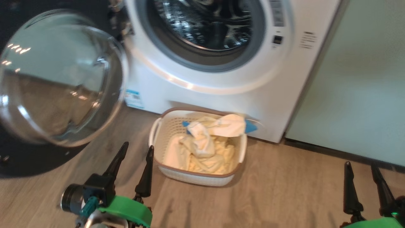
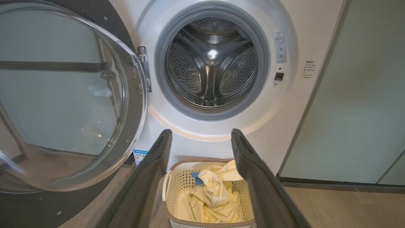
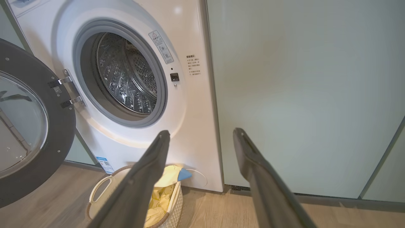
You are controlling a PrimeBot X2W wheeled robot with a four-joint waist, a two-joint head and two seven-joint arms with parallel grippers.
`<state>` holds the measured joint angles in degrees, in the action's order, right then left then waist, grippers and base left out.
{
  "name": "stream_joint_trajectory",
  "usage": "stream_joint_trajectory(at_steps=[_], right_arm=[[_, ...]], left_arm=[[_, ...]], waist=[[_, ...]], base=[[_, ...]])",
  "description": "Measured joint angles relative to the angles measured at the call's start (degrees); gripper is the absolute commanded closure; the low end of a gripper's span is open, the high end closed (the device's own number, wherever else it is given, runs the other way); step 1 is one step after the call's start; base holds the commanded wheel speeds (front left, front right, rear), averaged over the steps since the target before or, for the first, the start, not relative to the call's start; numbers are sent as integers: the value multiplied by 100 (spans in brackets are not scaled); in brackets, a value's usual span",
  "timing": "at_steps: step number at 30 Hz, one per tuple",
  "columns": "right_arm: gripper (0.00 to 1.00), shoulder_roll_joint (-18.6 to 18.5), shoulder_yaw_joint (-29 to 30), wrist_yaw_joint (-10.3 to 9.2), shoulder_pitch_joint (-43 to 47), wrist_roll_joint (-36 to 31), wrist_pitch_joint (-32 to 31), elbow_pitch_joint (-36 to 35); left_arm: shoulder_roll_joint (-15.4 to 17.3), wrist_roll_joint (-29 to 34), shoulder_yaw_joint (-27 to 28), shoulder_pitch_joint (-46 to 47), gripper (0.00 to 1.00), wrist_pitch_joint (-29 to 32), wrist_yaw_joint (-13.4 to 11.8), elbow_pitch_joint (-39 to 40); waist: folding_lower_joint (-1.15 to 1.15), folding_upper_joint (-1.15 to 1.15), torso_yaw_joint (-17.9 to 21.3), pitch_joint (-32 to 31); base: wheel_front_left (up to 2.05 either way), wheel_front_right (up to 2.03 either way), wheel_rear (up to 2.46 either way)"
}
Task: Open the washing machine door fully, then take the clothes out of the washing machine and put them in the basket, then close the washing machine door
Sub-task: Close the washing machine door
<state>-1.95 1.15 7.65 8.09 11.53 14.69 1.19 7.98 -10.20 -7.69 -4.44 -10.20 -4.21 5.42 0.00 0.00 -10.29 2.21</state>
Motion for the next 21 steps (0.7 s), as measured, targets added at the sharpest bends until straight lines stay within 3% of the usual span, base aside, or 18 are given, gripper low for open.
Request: stream_joint_trajectory(at_steps=[13, 21], right_arm=[[0, 2, -147, 0, -2, -1, 0, 4], [0, 2, -230, 0, -3, -1, 0, 22]], left_arm=[[-8, -96, -11, -9, 0, -100, -52, -60], [-5, -96, -9, -25, 0, -140, -107, -60]], waist=[[0, 0, -1326, 33], [0, 0, -1677, -9]], base=[[0, 0, 0], [0, 0, 0]])
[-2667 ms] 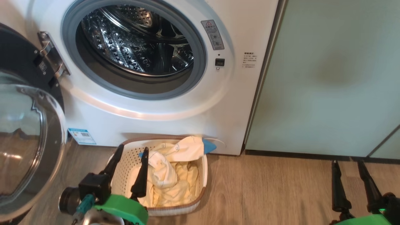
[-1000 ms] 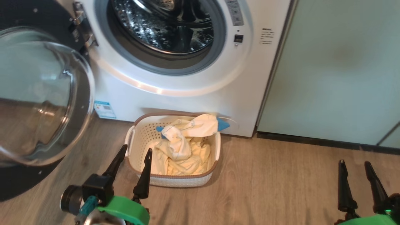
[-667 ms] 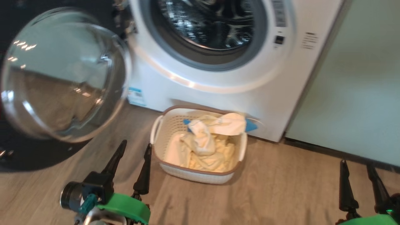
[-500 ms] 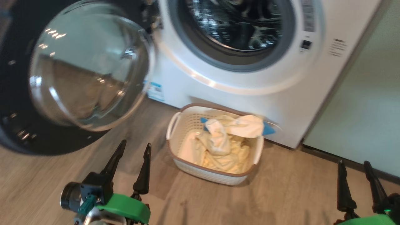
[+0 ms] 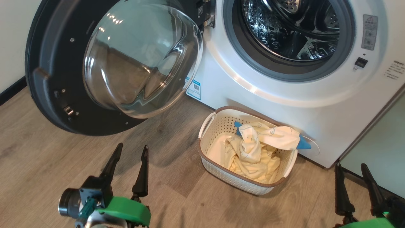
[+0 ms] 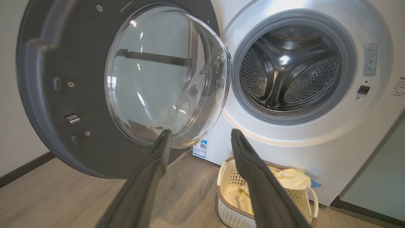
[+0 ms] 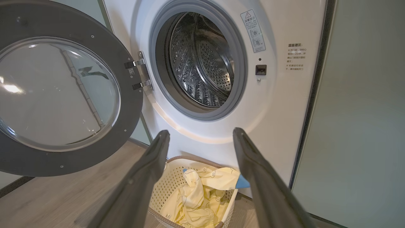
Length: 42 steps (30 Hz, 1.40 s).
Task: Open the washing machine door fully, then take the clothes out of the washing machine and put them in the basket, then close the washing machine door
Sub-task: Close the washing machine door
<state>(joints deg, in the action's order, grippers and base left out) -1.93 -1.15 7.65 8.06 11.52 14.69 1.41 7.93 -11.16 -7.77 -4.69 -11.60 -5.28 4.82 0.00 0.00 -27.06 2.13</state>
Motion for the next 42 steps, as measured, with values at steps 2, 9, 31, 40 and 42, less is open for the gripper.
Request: stream_joint_trajectory(at_steps=[2, 9, 31, 40, 42], right_arm=[[0, 0, -9, 0, 0, 0, 0, 5], [0, 0, -40, 0, 0, 0, 0, 48], [0, 0, -43, 0, 2, 0, 0, 78], [0, 0, -1, 0, 2, -1, 0, 71], [0, 0, 12, 0, 2, -1, -1, 70]], left_arm=[[0, 0, -2, 0, 0, -1, -1, 0], [3, 0, -11, 0, 0, -1, -42, 0], [-146, -1439, -48, -9, 100, -153, 786, 364], [-187, -4579, 358, -4, 100, -215, 1237, 1560], [-113, -5378, 470, 30, 100, -271, 1243, 2043]], waist=[[0, 0, -18, 2], [0, 0, -1, -28], [0, 0, 9, -59], [0, 0, -73, -40], [0, 0, -91, -38]], base=[[0, 0, 0], [0, 0, 0], [0, 0, 0], [0, 0, 0], [0, 0, 0]])
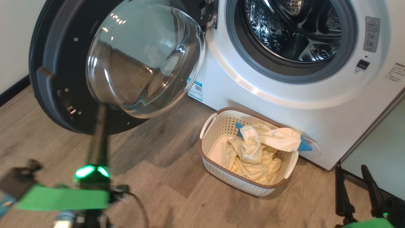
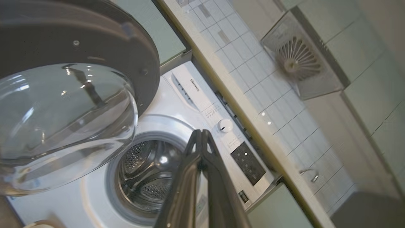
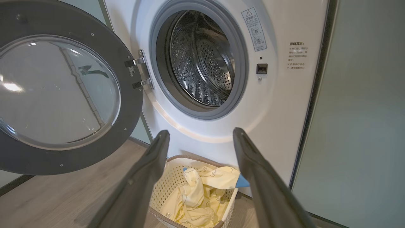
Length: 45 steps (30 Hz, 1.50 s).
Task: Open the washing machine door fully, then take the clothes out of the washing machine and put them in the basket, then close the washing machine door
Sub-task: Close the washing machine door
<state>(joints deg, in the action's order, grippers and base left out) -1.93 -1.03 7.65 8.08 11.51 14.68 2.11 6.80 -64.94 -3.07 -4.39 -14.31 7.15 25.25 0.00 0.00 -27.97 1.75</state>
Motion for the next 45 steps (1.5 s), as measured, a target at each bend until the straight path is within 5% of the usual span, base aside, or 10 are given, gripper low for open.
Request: stream_joint_trajectory(at_steps=[9, 16, 23, 31, 45], right_arm=[[0, 0, 60, 0, 7, 0, -7, -62], [0, 1, 82, 0, 103, -12, -48, -113], [0, 1, 77, 0, 103, -109, -109, -177], [0, 1, 78, 0, 102, -165, -110, -226], [0, 2, 104, 0, 102, -305, -315, -457]], left_arm=[[309, -1797, 1584, 182, 100, -58, 9, 1092], [1016, -2457, 2671, 752, 100, -36, 9, 962], [1844, -3294, 3294, 1614, 100, 431, 9, -622], [2746, -3638, 3290, 2576, 100, 950, -36, -2876], [3518, -3782, 2477, 3416, 100, 2201, -981, -5629]], waist=[[0, 0, -85, -4], [0, 0, -174, 61], [0, 0, -199, 171], [0, 0, -163, 179], [0, 0, 267, 280]], base=[[0, 0, 0], [0, 0, 0], [0, 0, 0], [0, 0, 0], [0, 0, 0]])
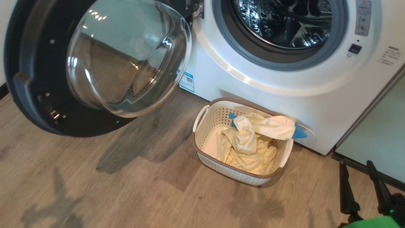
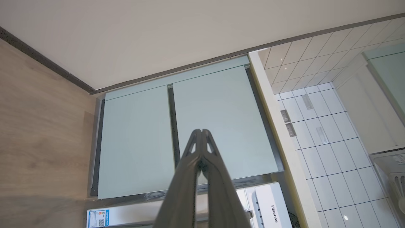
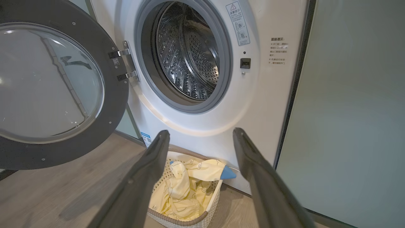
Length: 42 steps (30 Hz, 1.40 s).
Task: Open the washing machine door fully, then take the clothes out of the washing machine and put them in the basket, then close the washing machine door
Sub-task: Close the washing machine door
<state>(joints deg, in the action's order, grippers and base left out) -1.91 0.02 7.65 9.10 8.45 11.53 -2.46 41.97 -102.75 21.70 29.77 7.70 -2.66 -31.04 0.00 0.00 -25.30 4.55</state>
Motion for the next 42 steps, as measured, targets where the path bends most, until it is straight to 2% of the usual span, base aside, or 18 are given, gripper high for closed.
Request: stream_joint_trajectory(at_steps=[3, 6, 13, 26, 35, 42], right_arm=[[0, -1, 29, 0, 2, -49, -40, -46], [0, 0, 49, 0, 4, -64, -56, -140], [0, -7, 74, 0, 1, -98, -169, -302], [0, -111, 133, 0, -11, -147, -308, -521], [0, -136, 145, 0, -21, -147, -358, -555], [0, -140, 154, 0, -42, -147, -358, -557]], left_arm=[[58, -102, -69, 19, 100, 296, -113, -137], [75, -203, -198, 35, 100, 668, -112, -129], [78, -211, -598, 80, 100, 1229, -365, -14], [27, -66, -1009, 21, 100, 1454, -595, 445], [-25, 83, -1073, -30, 100, 1272, -758, 495], [-23, 108, -1143, -22, 100, 1434, -745, 508]], waist=[[0, 0, 73, 59], [0, 0, 121, 130], [0, 0, 212, 288], [0, 0, 353, 564], [0, 0, 396, 666], [0, 0, 397, 696]], base=[[0, 0, 0], [0, 0, 0], [0, 0, 0], [0, 0, 0], [0, 0, 0], [0, 0, 0]])
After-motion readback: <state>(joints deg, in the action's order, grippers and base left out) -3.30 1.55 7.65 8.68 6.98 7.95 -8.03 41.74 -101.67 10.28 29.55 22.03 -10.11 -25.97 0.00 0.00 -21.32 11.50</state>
